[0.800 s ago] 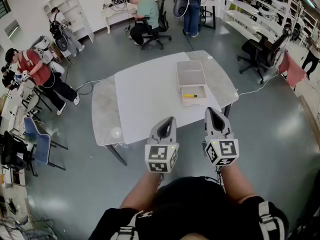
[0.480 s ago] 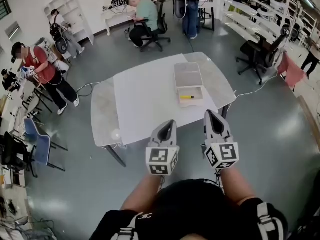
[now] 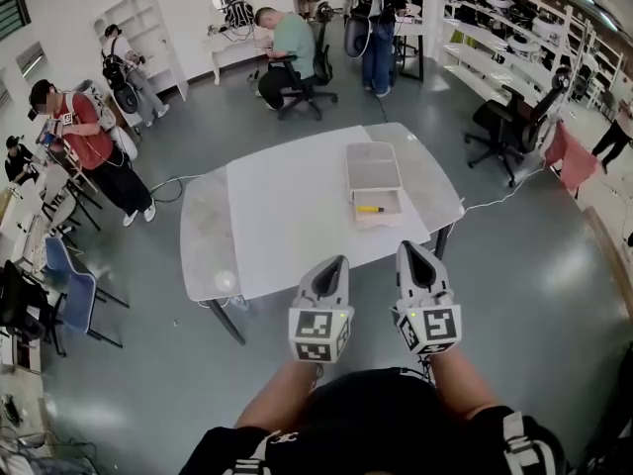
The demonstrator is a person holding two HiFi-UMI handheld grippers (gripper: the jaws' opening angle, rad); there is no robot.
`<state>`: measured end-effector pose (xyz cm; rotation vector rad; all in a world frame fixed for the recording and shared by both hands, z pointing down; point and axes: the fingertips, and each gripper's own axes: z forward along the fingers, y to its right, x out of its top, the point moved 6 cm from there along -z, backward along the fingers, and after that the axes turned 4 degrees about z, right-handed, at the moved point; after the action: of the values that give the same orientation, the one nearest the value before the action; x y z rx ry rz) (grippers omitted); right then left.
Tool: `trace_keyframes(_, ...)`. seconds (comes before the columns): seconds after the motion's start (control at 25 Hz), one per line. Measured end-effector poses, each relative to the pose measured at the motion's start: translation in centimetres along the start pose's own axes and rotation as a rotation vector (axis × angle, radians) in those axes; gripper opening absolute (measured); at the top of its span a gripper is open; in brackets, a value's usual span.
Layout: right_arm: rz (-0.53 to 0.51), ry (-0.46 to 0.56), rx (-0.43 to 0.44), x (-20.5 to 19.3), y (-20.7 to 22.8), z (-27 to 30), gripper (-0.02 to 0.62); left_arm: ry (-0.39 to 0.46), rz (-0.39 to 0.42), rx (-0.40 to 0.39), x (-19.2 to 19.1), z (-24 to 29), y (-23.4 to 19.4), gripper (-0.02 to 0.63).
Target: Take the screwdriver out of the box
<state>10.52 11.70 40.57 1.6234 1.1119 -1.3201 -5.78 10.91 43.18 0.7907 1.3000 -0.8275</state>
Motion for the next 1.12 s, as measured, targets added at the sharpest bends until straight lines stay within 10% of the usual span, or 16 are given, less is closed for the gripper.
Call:
trace_keyframes(0.68,0.004,-0.03,-0.054,-2.2,-3.3,1.9,0.012,0.031,0.011,-0.005,-1.2,-1.4,-4.7,0.012)
trace_keyframes(1.12,0.019,-0.048,-0.054,-4.8,2.1,8.8,0.012,0.009,0.016,0.041,-1.9,5.2,-7.6,0.012)
